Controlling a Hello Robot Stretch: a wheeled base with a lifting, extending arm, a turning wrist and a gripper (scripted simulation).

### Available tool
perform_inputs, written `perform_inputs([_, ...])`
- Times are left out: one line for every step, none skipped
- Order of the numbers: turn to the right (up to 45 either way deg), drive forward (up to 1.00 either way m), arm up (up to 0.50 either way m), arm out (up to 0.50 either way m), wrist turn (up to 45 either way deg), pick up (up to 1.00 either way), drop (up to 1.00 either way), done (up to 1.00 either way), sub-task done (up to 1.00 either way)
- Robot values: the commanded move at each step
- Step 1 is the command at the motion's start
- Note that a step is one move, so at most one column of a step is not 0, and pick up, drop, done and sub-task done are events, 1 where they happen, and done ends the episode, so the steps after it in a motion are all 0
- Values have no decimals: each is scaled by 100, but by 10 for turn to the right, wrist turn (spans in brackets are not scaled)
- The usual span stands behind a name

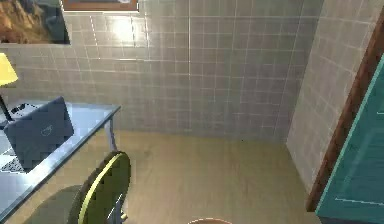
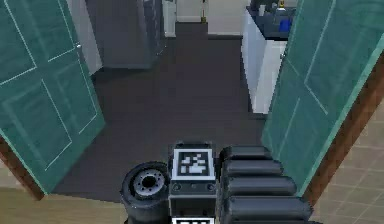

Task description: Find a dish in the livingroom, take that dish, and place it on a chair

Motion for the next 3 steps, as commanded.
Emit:
perform_inputs([-360,0,0,0,0,0,0,0,0])
perform_inputs([0,25,0,0,0,0,0,0,0])
perform_inputs([-450,0,0,0,0,0,0,0,0])
